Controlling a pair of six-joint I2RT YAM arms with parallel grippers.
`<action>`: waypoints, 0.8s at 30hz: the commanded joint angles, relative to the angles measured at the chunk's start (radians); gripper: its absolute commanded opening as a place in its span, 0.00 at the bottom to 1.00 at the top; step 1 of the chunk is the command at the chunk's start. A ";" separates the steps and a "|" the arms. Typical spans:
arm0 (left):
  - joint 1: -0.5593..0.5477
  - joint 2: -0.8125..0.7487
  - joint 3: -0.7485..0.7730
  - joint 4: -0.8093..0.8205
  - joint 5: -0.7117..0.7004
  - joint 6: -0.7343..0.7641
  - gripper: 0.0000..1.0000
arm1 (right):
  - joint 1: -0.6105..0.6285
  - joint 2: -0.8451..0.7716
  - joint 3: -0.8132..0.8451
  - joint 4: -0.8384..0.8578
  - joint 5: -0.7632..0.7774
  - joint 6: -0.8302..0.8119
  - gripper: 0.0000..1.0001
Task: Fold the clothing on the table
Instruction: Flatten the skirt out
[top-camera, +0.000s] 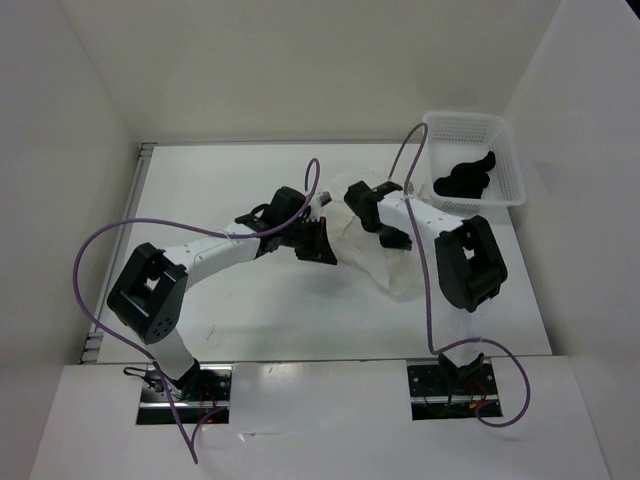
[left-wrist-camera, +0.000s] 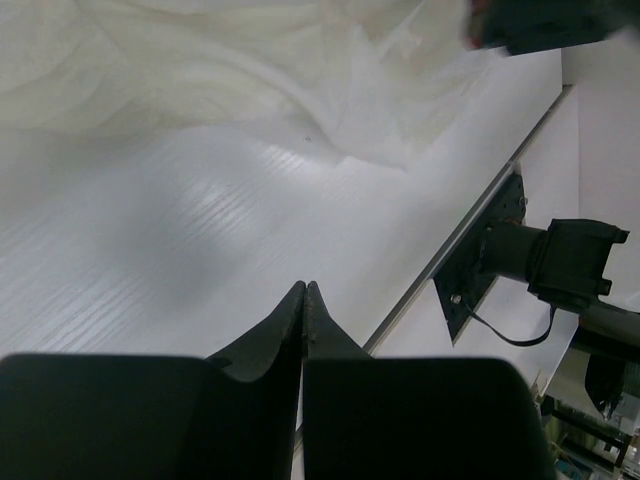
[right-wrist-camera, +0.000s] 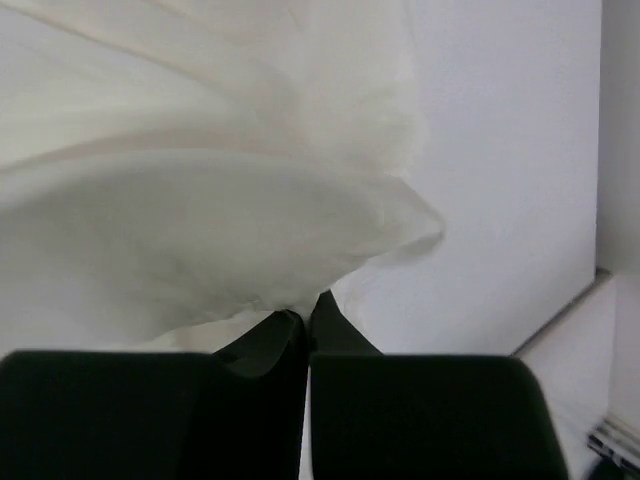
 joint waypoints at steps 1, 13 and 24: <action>-0.005 -0.037 -0.008 0.025 0.012 -0.001 0.02 | 0.069 -0.216 0.274 -0.117 0.070 0.007 0.00; -0.005 -0.066 -0.039 0.045 0.012 -0.010 0.02 | 0.069 -0.368 0.914 0.066 -0.508 -0.245 0.00; -0.005 -0.100 -0.071 0.036 -0.007 -0.010 0.02 | 0.004 -0.511 0.754 0.280 -0.581 -0.205 0.00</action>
